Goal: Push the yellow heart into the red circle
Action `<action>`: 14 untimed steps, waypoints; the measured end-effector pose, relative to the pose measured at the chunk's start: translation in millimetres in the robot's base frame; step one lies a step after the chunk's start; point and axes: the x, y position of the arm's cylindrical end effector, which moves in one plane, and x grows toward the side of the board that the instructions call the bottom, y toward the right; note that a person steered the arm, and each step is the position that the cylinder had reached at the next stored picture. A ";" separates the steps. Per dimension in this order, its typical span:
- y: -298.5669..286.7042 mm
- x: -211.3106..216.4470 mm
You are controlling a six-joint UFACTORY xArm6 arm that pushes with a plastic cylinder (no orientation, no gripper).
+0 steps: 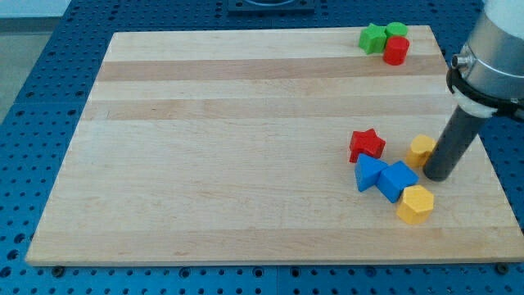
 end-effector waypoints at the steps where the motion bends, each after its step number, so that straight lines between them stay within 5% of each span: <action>1: 0.0 -13.0; 6: -39.5 -35.2; 14: -41.8 -178.9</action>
